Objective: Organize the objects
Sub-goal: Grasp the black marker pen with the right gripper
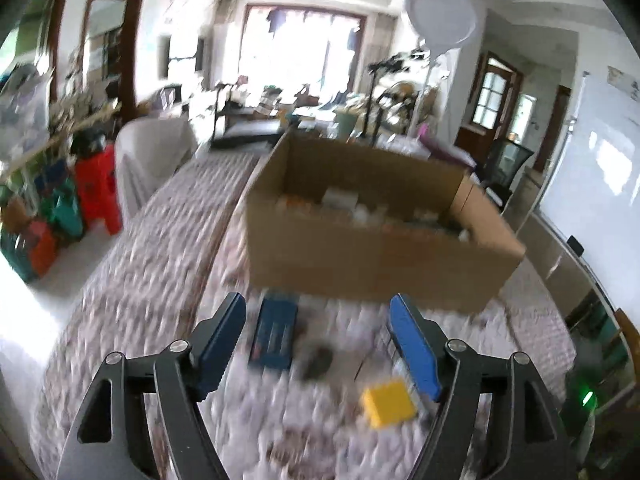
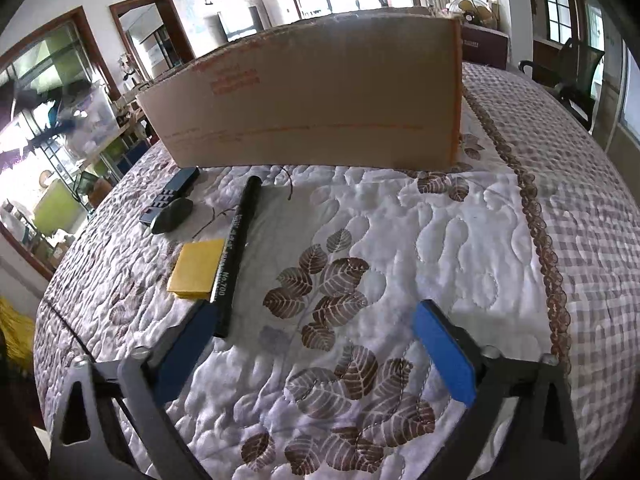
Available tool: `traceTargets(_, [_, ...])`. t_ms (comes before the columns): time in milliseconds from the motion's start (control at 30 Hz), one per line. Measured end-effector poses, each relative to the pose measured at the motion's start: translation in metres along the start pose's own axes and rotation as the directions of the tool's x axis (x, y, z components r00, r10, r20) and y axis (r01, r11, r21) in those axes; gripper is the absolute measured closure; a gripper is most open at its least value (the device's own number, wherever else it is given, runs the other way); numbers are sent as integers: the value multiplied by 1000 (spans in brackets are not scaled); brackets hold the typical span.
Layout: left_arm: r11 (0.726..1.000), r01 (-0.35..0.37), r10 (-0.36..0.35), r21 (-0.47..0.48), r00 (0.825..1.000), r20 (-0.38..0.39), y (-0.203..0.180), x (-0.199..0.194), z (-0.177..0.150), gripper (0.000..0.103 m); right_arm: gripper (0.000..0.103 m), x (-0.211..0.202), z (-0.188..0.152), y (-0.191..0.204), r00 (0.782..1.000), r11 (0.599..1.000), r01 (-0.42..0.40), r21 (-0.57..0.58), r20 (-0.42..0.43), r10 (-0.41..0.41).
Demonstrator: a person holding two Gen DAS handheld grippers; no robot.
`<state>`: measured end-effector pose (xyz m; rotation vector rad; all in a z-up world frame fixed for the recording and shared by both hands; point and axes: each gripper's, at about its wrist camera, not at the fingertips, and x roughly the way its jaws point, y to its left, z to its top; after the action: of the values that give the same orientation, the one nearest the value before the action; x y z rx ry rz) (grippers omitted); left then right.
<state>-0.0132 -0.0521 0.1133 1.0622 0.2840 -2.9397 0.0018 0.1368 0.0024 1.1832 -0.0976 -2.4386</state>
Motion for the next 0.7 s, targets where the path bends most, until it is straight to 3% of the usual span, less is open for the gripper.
traceTargets(33, [1000, -12, 11, -26, 1000, -20, 6, 4, -12, 28, 0, 0, 1, 2, 1000, 1000, -13, -3, -3, 13])
traceTargets(167, [995, -24, 14, -93, 995, -104, 23, 29, -43, 28, 0, 4, 6, 9, 993, 994, -109, 24, -41, 109])
traceTargets(333, [988, 4, -29, -154, 986, -161, 29, 56, -61, 29, 0, 15, 22, 23, 987, 991, -130, 9, -94, 131])
traceTargets(433, [985, 26, -51, -169, 988, -145, 32, 56, -61, 29, 0, 23, 38, 35, 985, 991, -137, -6, -110, 135])
traceTargets(567, [980, 51, -78, -193, 987, -137, 37, 55, -61, 29, 0, 45, 53, 53, 991, 995, -22, -92, -132, 10])
traceTargets(700, [980, 70, -100, -187, 983, -152, 34, 55, -63, 29, 0, 56, 57, 54, 990, 994, 10, -107, -141, -25])
